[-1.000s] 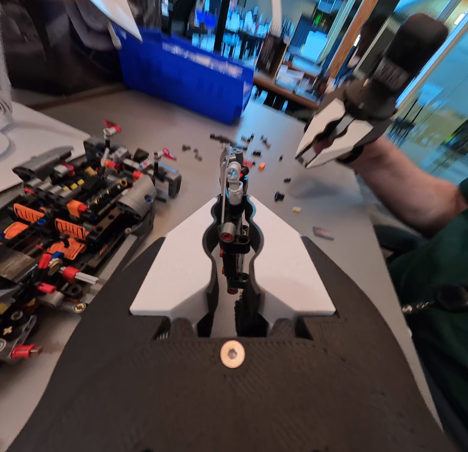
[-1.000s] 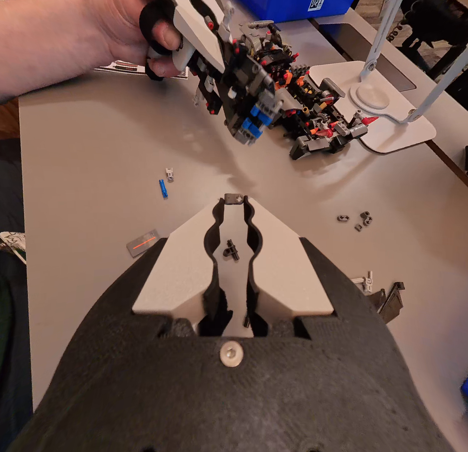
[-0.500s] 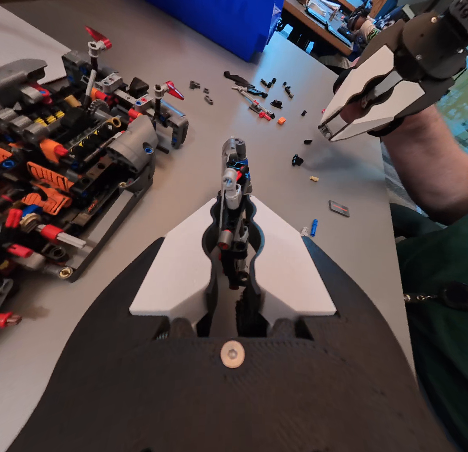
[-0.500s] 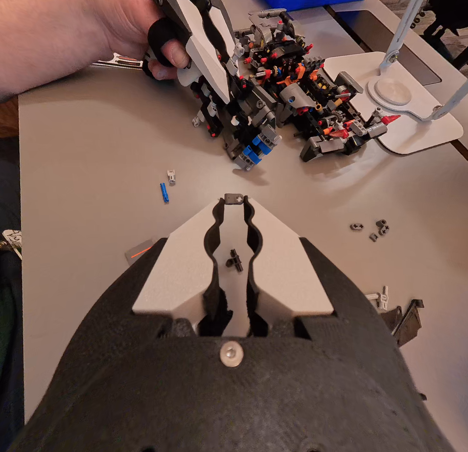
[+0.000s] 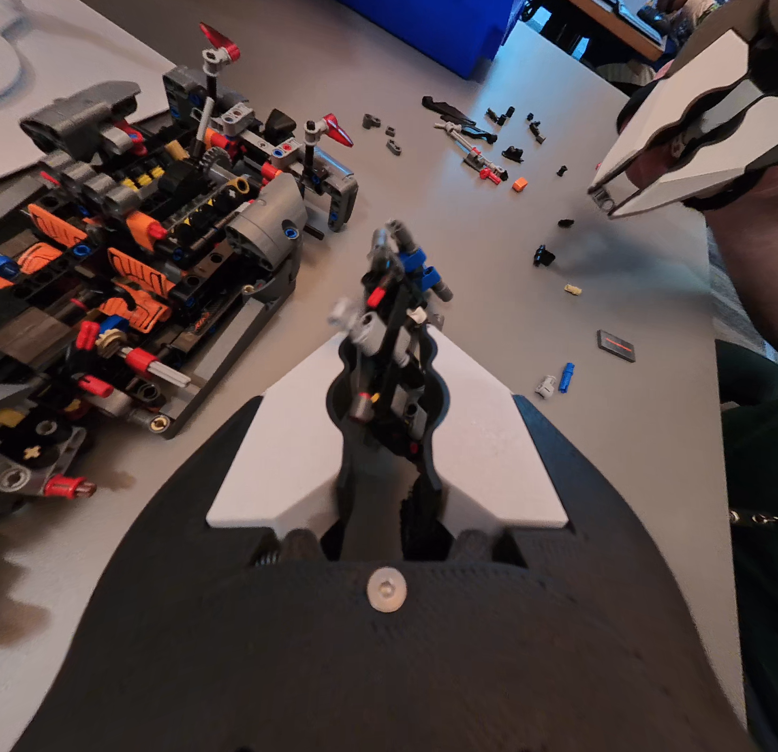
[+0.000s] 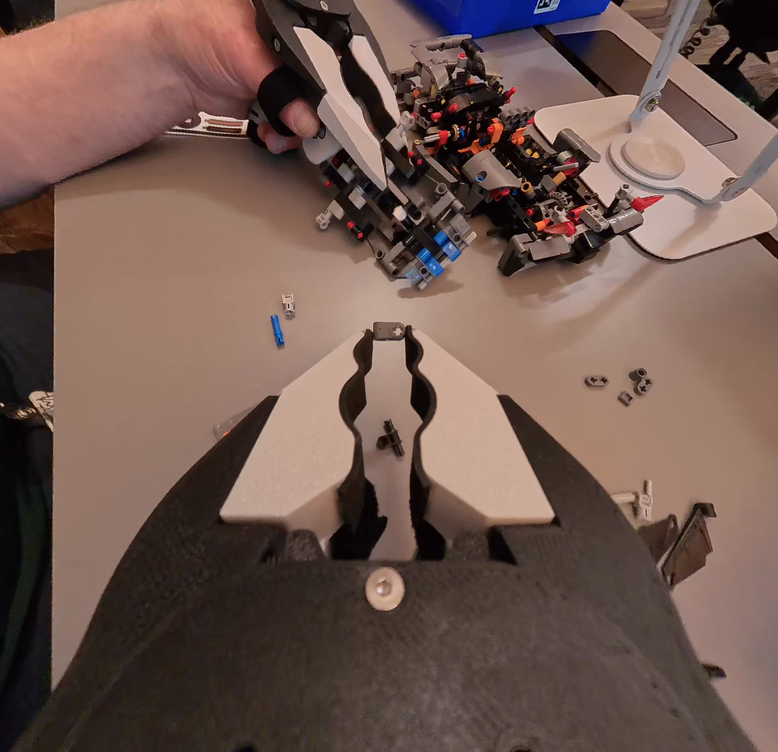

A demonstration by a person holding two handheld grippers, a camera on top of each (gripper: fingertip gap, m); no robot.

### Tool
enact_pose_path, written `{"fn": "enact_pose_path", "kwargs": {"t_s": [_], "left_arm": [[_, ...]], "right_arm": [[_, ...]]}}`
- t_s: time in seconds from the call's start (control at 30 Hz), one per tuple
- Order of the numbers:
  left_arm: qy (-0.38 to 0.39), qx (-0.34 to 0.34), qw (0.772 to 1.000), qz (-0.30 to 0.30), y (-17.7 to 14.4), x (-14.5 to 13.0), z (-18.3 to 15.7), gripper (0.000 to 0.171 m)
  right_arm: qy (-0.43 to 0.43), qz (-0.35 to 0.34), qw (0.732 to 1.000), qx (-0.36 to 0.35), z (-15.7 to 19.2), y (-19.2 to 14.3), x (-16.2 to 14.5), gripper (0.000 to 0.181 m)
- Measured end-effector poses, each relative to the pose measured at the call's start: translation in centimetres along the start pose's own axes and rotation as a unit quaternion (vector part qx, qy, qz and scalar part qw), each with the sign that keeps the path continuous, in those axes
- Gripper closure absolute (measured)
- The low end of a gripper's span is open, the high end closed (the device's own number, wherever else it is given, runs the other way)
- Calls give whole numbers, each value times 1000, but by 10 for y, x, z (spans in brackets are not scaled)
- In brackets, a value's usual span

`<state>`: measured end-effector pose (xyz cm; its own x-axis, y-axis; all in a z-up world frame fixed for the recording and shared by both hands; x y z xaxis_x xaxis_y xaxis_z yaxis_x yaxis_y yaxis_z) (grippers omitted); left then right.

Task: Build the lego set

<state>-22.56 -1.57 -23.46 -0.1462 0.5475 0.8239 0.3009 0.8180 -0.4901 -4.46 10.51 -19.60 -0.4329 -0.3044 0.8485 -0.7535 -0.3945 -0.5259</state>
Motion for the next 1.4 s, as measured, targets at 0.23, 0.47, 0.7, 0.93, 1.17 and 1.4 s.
{"fn": "enact_pose_path", "kwargs": {"t_s": [0.23, 0.47, 0.7, 0.93, 1.17, 1.4], "left_arm": [[41, 36, 998, -16, -9, 8, -1, 138], [102, 72, 992, -6, -10, 12, -6, 139], [116, 121, 985, 47, -7, 2, 3, 135], [124, 142, 979, 74, -6, -4, 7, 128], [100, 156, 977, 101, -6, -9, 11, 116], [177, 188, 961, 96, -12, 0, 5, 115]], "right_arm": [[14, -4, 1000, -17, 20, -26, -16, 168], [66, -10, 998, -9, 41, -44, -41, 168], [91, -13, 995, -24, 38, -61, -55, 168], [94, -20, 995, -27, 33, -63, -53, 168], [94, -29, 995, -17, 29, -54, -46, 168], [83, -34, 996, -10, 26, -44, -36, 168]]}}
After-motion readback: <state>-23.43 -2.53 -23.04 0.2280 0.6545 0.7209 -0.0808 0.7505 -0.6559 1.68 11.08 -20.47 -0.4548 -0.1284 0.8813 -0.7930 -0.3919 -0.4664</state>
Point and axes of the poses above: each gripper's, where its closed fingertips meet, y out along the fingers, x out of its top, z = x × y across the jaws, the point moved 5 cm from there along -y, back along the fingers, and after that the axes turned 1 degree about y, right-handed, at the moved point
